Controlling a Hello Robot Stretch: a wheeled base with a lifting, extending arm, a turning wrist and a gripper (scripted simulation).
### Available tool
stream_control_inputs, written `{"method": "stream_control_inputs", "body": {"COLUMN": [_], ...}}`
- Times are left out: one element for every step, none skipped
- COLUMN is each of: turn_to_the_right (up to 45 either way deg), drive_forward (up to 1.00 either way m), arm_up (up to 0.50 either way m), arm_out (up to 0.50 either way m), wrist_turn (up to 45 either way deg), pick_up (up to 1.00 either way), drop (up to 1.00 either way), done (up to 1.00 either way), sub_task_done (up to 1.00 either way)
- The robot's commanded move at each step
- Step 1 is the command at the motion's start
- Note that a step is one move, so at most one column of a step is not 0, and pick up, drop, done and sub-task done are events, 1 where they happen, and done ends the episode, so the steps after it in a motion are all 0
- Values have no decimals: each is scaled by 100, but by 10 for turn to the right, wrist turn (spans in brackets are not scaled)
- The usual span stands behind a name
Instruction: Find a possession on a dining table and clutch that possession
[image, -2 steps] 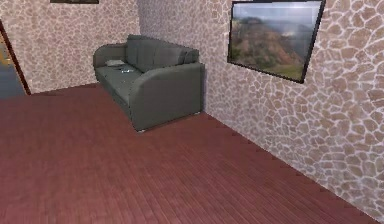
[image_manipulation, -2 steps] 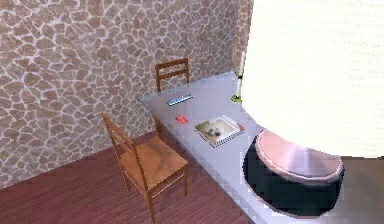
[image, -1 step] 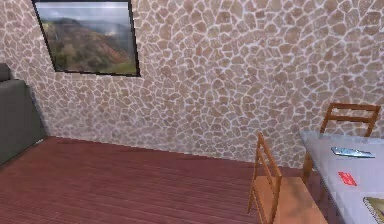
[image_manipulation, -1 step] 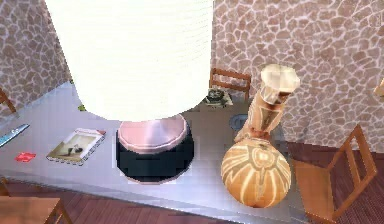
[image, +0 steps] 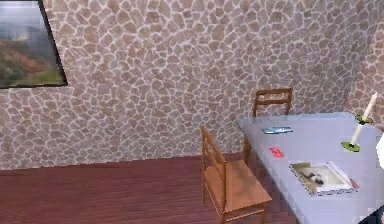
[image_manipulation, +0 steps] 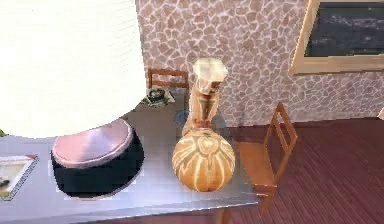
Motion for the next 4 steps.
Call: {"method": "stream_control_inputs", "body": {"turn_to_the_right": [0, -330, -60, 450], "drive_forward": [60, 0, 0, 0], "arm_up": [0, 0, 0, 0], "arm_out": [0, 0, 0, 0], "wrist_turn": [0, 0, 0, 0], "pick_up": [0, 0, 0, 0], "drop": [0, 0, 0, 0], "done": [0, 0, 0, 0], "sub_task_done": [0, 0, 0, 0]}}
